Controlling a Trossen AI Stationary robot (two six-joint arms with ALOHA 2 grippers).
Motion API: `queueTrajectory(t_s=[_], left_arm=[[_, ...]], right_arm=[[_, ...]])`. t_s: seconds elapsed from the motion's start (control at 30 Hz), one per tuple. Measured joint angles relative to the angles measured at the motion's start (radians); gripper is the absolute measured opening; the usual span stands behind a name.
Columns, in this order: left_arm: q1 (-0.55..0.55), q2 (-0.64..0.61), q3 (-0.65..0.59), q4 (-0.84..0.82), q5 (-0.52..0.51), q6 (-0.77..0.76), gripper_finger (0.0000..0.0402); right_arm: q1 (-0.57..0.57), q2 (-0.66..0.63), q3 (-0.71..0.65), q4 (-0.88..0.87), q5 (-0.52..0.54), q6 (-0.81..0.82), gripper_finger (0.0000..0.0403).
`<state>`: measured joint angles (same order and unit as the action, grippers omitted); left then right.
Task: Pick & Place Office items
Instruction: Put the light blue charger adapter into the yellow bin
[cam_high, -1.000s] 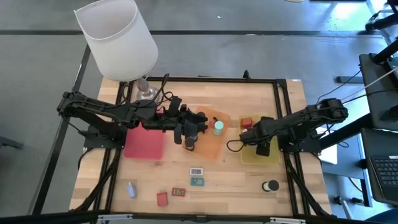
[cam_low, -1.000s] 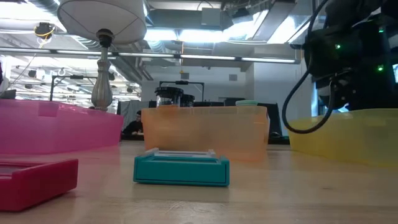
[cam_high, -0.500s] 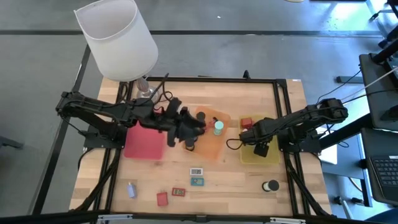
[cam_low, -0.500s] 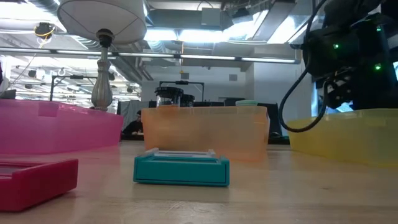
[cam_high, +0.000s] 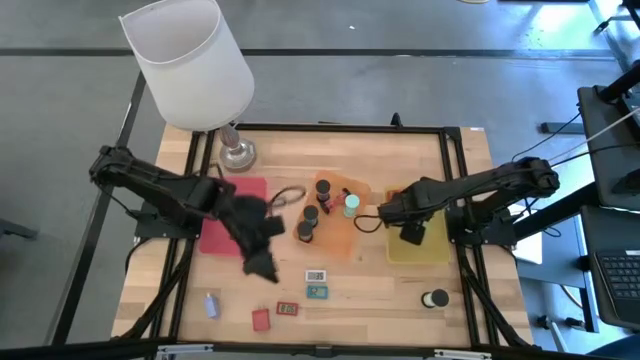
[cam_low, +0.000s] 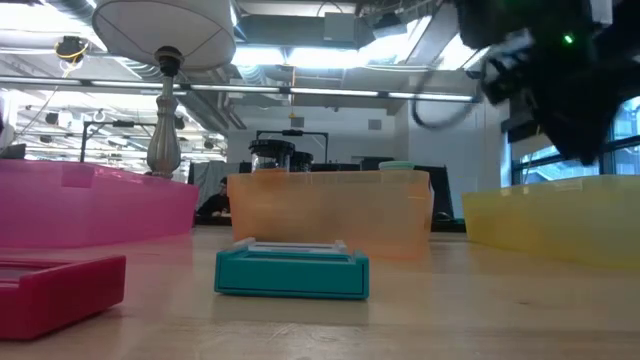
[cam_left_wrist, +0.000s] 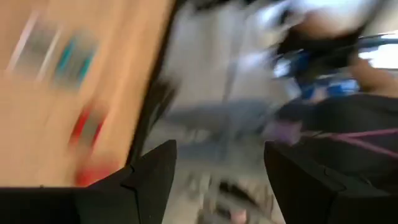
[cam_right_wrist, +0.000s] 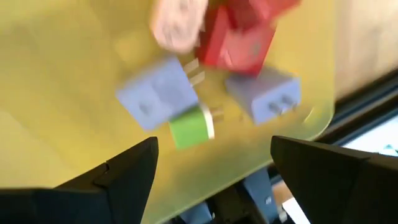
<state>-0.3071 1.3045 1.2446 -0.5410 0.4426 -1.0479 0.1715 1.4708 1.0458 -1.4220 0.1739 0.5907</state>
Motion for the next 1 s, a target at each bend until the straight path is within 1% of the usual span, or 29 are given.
queueTrajectory(t_s=[0.07, 0.13, 0.2, 0.27, 0.37, 0.47, 0.57, 0.7, 0.73, 0.8, 1.0], left_arm=[[-0.040, 0.000, 0.000, -0.155, -0.003, -0.094, 0.0239], [-0.084, 0.000, 0.000, -0.296, -0.029, -0.190, 0.0239], [-0.135, 0.000, 0.000, -0.406, -0.095, -0.292, 0.0239], [-0.196, 0.001, 0.000, -0.497, -0.189, -0.407, 0.0239], [-0.291, 0.008, -0.005, -0.568, -0.327, -0.603, 0.0239], [-0.386, 0.014, -0.039, -0.568, -0.396, -0.819, 0.0239], [-0.476, 0.039, -0.066, -0.557, -0.397, -1.043, 0.0239], [-0.582, 0.088, -0.081, -0.549, -0.356, -1.276, 0.0239], [-0.602, 0.104, -0.083, -0.551, -0.346, -1.308, 0.0239], [-0.627, 0.136, -0.084, -0.546, -0.322, -1.324, 0.0239], [-0.641, 0.268, -0.083, -0.530, -0.225, -1.344, 0.0239]], right_arm=[[0.000, 0.000, 0.049, 0.000, 0.020, 0.000, 0.0316], [0.000, 0.000, 0.097, 0.000, 0.037, 0.003, 0.0316], [0.000, 0.000, 0.143, 0.001, 0.061, 0.006, 0.0316], [0.000, 0.000, 0.187, 0.001, 0.082, 0.018, 0.0316], [0.000, 0.000, 0.243, 0.008, 0.122, 0.027, 0.0316], [0.000, 0.000, 0.287, 0.019, 0.158, 0.019, 0.0316], [0.000, 0.000, 0.312, 0.040, 0.193, -0.015, 0.0316], [0.000, 0.000, 0.316, 0.087, 0.238, -0.069, 0.0316], [0.000, 0.000, 0.316, 0.098, 0.245, -0.083, 0.0316], [-0.001, 0.000, 0.316, 0.127, 0.250, -0.114, 0.0316], [-0.003, 0.000, 0.316, 0.208, 0.256, -0.183, 0.0316]])
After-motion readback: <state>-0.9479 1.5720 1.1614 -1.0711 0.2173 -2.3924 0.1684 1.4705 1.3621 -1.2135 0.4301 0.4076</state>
